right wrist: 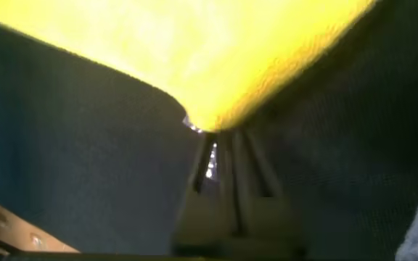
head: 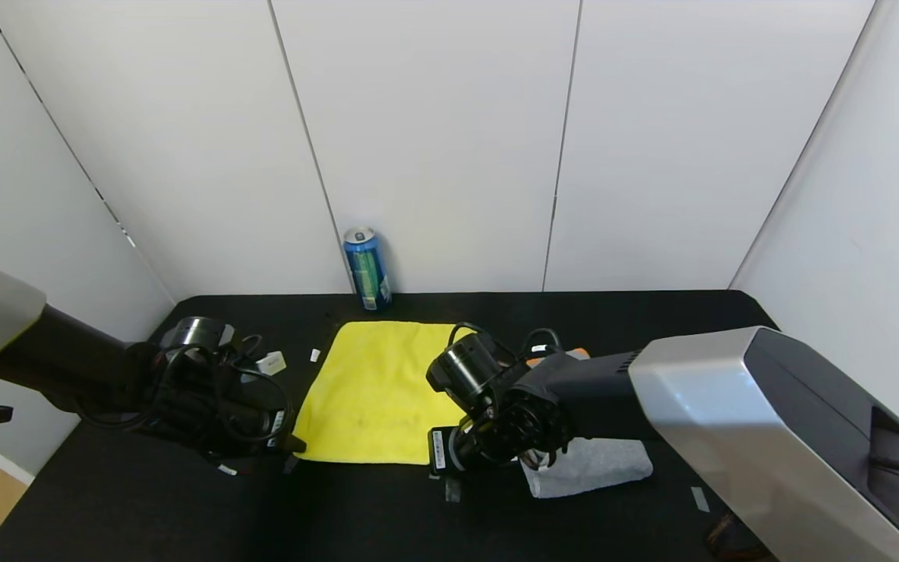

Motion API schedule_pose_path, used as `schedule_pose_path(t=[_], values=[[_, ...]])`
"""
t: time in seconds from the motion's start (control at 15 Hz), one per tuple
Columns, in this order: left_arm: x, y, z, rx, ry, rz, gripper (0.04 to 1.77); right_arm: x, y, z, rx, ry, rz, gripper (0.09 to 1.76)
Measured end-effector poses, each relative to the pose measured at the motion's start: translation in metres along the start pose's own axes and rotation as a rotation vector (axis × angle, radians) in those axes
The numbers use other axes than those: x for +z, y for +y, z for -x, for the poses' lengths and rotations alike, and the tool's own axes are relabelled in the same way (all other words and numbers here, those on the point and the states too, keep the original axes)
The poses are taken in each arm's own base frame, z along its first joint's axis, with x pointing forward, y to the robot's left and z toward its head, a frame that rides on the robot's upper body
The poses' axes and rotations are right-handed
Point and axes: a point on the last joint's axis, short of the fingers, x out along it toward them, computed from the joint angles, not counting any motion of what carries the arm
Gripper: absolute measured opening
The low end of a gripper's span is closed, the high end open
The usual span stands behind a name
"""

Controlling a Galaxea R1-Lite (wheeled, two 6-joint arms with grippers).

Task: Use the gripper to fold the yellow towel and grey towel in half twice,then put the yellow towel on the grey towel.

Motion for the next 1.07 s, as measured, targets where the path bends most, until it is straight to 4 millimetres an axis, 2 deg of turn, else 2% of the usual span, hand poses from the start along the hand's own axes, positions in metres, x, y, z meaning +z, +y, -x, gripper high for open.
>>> schedule_pose_path(t=[0.73, 0.8, 0.93, 1.07], values=[[-0.0001, -0.0001, 0.0003, 0.0, -0.001, 0.0, 0.12, 0.0, -0.0008, 0.0002, -0.002, 0.001, -0.013, 0.12], [-0.0002, -0.0001, 0.0003, 0.0, 0.0, 0.0, 0.12, -0.0002, -0.0008, 0.0007, -0.002, 0.002, -0.012, 0.34], [-0.0002, 0.0001, 0.0005, 0.0, 0.0, 0.001, 0.12, -0.0001, -0.0011, 0.0013, -0.002, 0.002, -0.013, 0.65], [-0.0001, 0.0002, 0.0008, 0.0, -0.001, 0.001, 0.12, 0.0011, -0.0014, 0.0015, -0.009, -0.007, -0.023, 0.88]])
